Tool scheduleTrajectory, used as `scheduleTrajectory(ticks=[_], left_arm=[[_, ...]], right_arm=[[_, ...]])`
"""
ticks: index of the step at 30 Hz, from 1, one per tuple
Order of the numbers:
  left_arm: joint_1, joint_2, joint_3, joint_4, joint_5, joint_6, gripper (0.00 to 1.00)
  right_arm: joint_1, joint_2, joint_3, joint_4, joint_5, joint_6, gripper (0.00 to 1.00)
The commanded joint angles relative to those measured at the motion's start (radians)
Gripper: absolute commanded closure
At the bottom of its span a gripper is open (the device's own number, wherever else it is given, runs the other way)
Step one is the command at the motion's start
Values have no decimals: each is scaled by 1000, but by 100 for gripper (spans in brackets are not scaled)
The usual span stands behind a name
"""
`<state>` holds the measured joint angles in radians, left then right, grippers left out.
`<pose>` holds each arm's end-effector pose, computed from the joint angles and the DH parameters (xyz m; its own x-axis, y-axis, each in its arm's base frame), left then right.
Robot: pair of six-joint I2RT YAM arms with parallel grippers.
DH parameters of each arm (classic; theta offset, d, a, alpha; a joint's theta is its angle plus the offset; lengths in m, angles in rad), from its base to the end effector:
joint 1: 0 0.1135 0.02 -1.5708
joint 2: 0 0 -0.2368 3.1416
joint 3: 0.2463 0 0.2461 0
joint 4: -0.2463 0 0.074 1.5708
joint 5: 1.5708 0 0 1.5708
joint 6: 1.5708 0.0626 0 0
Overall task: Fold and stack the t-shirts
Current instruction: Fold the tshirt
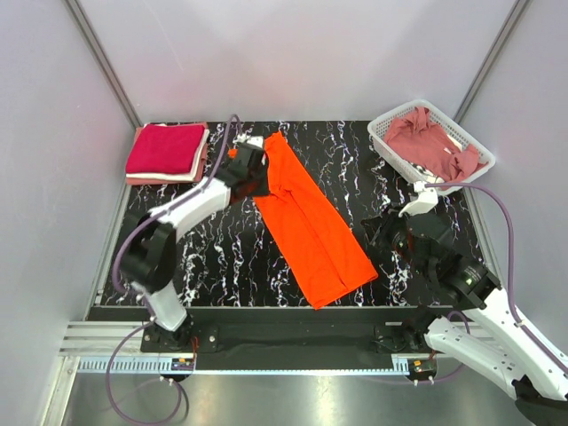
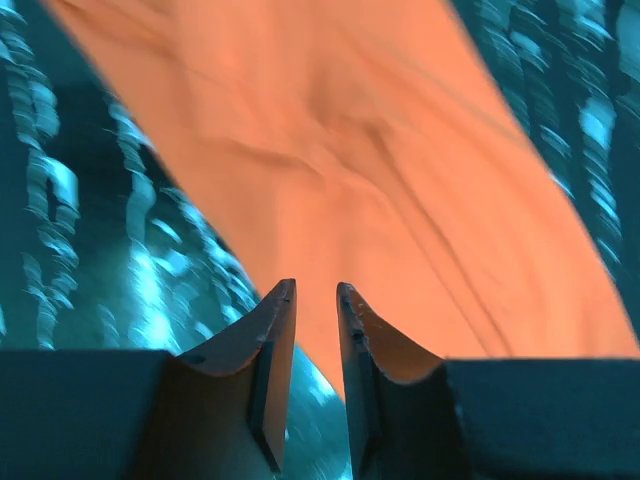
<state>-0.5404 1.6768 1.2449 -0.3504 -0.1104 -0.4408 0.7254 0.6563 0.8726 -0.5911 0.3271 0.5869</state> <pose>0.3324 -0.1914 0.2075 -0.7363 -0.0528 -0.6746 0.1440 0.9619 -0.2324 0.1455 0.1021 0.3190 -0.4521 0.3000 -0.8400 -0.1851 0.8897 0.4174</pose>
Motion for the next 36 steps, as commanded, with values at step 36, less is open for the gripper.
scheduleTrajectory(ticks=[36], left_arm=[[154, 974, 1100, -12, 455, 4, 66]], right_arm=[[-3, 150, 46, 178, 36, -62, 71]])
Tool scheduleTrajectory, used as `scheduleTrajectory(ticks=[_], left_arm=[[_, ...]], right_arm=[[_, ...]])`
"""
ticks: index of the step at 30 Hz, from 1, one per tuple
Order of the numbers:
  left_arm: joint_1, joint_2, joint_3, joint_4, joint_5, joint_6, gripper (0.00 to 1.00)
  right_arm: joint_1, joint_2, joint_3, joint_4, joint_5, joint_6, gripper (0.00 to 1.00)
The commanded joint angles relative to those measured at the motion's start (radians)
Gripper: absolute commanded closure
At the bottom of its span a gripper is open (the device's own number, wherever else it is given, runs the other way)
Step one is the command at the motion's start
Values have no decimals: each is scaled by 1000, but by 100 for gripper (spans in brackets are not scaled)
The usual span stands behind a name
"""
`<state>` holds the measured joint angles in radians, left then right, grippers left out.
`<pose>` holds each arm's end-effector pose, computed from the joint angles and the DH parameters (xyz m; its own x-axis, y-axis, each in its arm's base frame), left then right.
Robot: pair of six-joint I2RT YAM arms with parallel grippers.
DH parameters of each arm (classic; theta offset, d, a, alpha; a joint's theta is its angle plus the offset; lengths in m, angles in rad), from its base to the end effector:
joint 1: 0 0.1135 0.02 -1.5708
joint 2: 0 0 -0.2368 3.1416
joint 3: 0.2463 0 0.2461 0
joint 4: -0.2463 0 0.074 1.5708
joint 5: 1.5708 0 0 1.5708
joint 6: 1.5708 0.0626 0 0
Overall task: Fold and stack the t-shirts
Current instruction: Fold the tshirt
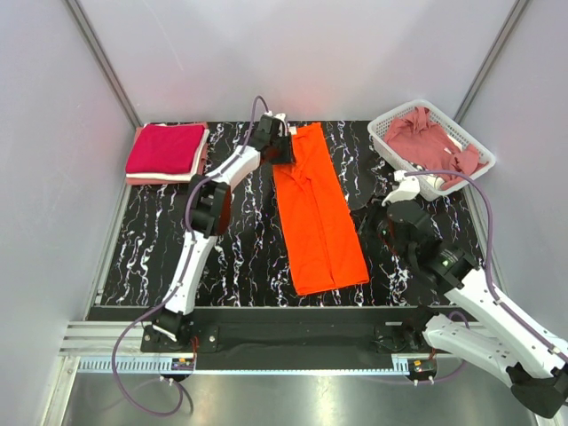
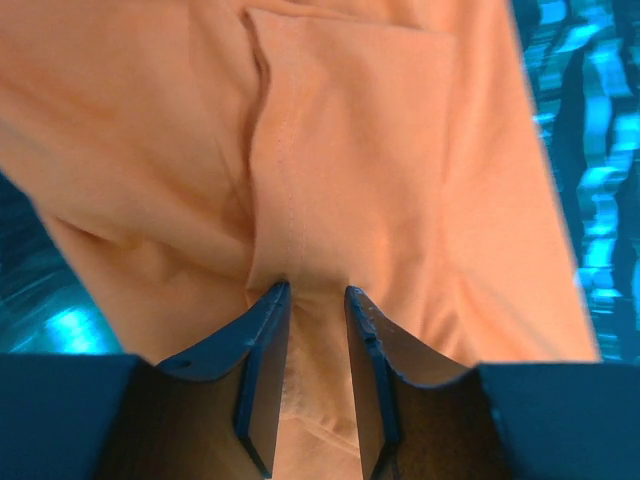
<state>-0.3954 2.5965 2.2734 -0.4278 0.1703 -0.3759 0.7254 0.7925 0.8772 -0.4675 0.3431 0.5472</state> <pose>0.5192 -0.2282 0.1248 -0.7670 -0.0719 -0.6376 0.2283 0.8981 -0.3760 0.1710 0.1234 0.3124 -0.4422 0.2627 -0.8576 -0.1887 0.9075 0.3753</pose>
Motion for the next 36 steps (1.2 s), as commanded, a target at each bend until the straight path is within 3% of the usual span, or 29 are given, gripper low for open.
scheduleTrajectory(ticks=[1, 3, 6, 11, 17, 22, 27, 36], left_arm=[[18, 63, 93, 102, 210, -90, 66], [33, 51, 75, 212, 248, -144, 65], [46, -14, 46, 247, 296, -167, 64], [46, -257, -282, 326, 380, -127, 57], [17, -573, -671, 320, 371, -106, 58], [-134, -771, -980, 314, 279, -80, 61], [-265, -848, -1121, 299, 177, -75, 62], [-388, -927, -1356, 290, 54, -124, 64]], right_arm=[[-3, 19, 45, 58, 16, -23, 71], [-3, 28, 43, 58, 10, -30, 71], [-3, 24, 36, 55, 4, -33, 70], [-3, -27, -26, 52, 16, -10, 70], [-3, -39, -99, 7, -68, 43, 70], [-3, -64, -147, -34, -124, 92, 70], [-3, -36, -139, -82, -147, 103, 70], [-3, 45, -205, -120, -213, 171, 70]])
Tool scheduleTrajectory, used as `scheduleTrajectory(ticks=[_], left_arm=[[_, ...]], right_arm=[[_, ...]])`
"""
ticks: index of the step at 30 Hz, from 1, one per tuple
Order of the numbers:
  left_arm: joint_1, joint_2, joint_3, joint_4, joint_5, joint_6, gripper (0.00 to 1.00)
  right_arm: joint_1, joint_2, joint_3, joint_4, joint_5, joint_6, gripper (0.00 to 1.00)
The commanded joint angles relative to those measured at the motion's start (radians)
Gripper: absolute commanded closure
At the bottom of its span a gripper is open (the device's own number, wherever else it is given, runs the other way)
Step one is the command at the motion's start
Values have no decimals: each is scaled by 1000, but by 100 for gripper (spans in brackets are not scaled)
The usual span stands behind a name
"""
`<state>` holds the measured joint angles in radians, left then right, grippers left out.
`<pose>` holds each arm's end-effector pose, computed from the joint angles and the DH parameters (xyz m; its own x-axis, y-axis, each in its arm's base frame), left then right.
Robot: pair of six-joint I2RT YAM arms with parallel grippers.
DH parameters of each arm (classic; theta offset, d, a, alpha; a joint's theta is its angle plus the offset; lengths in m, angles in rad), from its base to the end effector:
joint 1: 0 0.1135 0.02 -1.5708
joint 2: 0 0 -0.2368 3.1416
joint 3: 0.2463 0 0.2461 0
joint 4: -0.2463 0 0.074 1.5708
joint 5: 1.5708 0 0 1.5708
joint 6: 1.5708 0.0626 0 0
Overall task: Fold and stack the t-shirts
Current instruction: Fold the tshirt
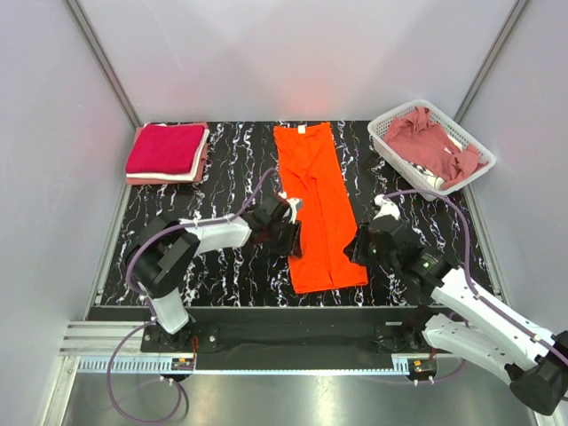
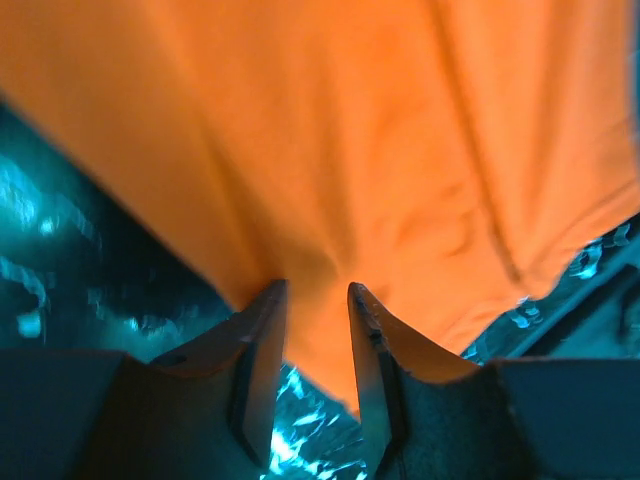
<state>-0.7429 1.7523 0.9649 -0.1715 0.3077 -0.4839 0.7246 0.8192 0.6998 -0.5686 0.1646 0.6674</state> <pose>0.2453 -0.2510 0.1102 -0.8932 0.2183 -0.3931 0.4036 0.7747 -0.4867 0.1620 0.1297 0.2314 -0.7195 0.1785 -0.6712 -0.1448 0.9066 0.3964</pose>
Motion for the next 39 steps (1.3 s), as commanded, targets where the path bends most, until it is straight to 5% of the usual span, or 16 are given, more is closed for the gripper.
scheduleTrajectory(ticks=[1, 21, 30, 39], left_arm=[[-53, -89, -63, 33, -94, -18, 64], [-55, -232, -146, -134, -464, 21, 64], [-90, -363, -170, -50, -222, -31, 64], [-154, -344, -313, 29, -203, -111, 64]], right_arm=[[-2, 24, -45, -20, -40, 57, 70], [-2, 104, -215, 128, -149, 170, 72], [-2, 184, -181, 151, -146, 147, 73], [13, 314, -217, 187, -215, 146, 79]])
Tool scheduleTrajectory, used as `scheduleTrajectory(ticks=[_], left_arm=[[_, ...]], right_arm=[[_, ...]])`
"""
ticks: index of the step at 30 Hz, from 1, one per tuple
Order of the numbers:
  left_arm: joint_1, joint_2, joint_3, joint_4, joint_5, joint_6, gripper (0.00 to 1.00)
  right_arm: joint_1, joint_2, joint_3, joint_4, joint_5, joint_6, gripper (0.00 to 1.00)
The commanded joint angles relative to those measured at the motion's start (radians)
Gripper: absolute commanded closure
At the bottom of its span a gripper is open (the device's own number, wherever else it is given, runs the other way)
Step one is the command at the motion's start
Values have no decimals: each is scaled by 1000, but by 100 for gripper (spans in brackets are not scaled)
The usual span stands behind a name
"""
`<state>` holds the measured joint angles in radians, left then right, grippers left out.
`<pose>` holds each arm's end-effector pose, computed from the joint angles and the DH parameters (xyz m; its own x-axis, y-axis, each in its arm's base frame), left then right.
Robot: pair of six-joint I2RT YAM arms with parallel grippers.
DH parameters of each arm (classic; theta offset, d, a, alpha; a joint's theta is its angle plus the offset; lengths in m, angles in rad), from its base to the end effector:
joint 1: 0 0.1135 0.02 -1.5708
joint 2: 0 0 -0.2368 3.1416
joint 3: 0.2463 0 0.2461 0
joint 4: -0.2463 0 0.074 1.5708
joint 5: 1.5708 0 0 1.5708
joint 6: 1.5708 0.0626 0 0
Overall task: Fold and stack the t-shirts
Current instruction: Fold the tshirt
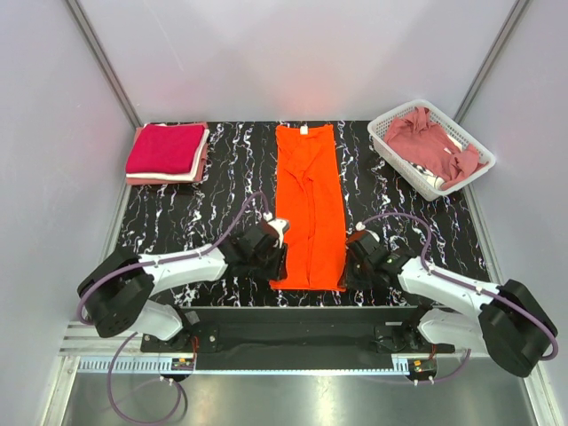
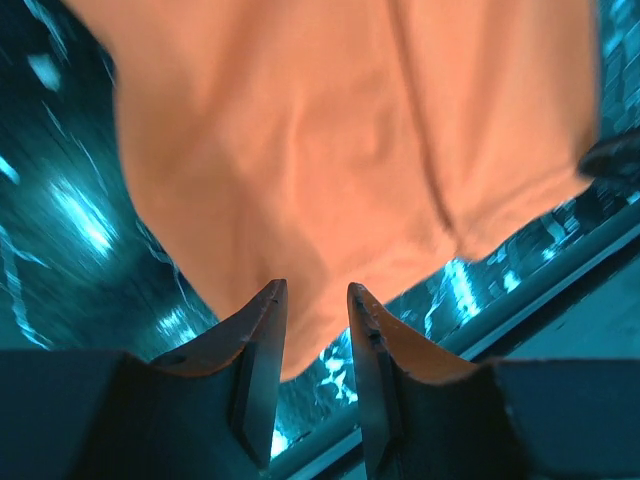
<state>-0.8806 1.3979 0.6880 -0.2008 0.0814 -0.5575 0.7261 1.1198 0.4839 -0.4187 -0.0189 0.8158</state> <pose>0.1763 -0.2215 0.1290 -0.8502 0.2015 -0.4864 0.4131 0.8281 -0.3789 0.1576 0.1416 0.1144 -0.9342 0.1443 -0.3263 0.0139 0.9286 0.3707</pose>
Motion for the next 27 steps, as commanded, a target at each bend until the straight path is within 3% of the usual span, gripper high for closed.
scheduleTrajectory(ticks=[1, 13, 20, 27], left_arm=[[-21, 13, -48, 60, 18, -42, 65], [-83, -68, -110, 32, 9, -97, 65], [-84, -241, -48, -132, -77, -59, 62], [-83, -246, -100, -146, -69, -73, 60]], right_arm=[[13, 14, -8, 37, -32, 0, 79], [30, -14, -25, -11, -50, 20, 82], [29, -158, 71, -170, 13, 14, 72], [29, -107, 71, -174, 36, 31, 64]])
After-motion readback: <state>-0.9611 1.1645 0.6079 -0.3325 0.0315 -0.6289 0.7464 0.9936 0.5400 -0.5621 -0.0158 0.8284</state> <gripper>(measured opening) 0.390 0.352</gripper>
